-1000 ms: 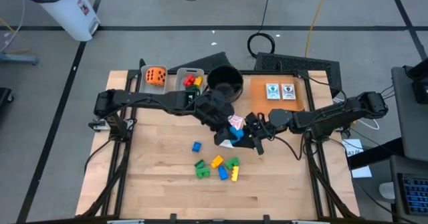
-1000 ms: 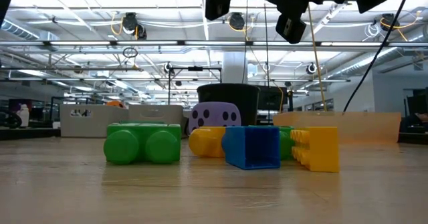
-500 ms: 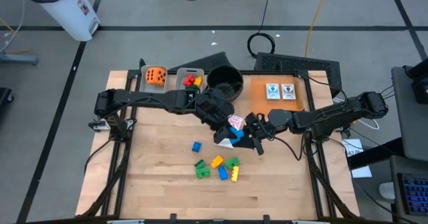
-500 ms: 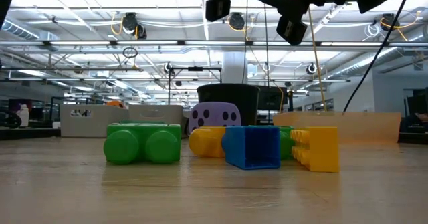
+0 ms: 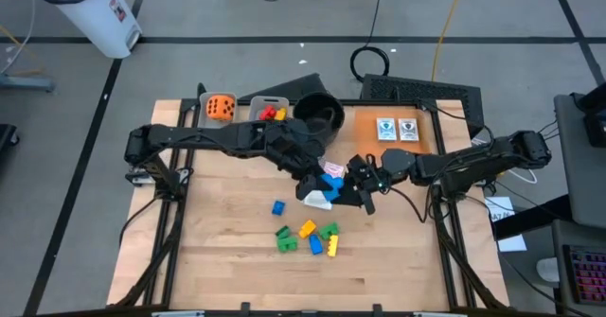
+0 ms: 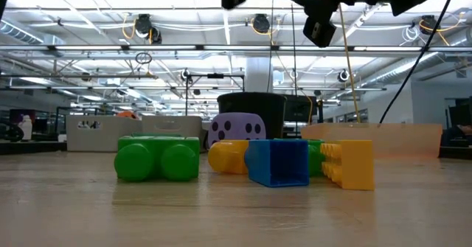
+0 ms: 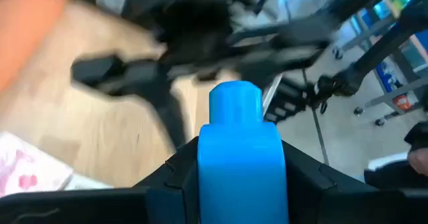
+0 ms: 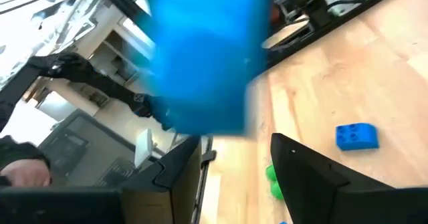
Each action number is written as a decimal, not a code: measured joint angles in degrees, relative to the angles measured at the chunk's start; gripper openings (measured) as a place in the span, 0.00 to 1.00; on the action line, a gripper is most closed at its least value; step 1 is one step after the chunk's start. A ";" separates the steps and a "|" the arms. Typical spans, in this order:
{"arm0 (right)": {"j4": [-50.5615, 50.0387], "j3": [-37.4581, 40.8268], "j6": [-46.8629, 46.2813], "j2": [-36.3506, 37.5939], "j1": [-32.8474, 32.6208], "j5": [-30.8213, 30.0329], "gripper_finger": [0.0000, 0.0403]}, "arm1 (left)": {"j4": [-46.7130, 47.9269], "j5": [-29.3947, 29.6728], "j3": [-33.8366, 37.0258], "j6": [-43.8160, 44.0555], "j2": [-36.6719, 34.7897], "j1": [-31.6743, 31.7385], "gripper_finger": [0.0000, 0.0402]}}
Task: Pick & Place Toys
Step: Put the blue game piece into the right gray bin
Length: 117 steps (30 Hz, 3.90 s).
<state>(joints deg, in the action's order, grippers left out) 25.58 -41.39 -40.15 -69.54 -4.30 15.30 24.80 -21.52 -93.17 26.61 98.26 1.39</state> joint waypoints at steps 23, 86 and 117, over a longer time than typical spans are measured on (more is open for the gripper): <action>17.47 0.13 2.16 1.36 4.67 -6.82 0.56 | -3.60 21.70 -0.04 -1.90 -6.60 -1.39 0.34; 4.96 0.00 1.59 1.38 4.62 3.57 0.33 | 2.40 11.37 0.00 0.50 -3.08 0.04 0.74; -5.53 0.02 2.74 1.36 3.85 8.89 0.32 | 0.39 -4.26 -0.02 4.17 5.35 1.33 0.49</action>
<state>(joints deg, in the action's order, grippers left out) 20.05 -41.36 -37.41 -68.18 -0.45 24.18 25.19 -25.78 -93.19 30.79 103.61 2.72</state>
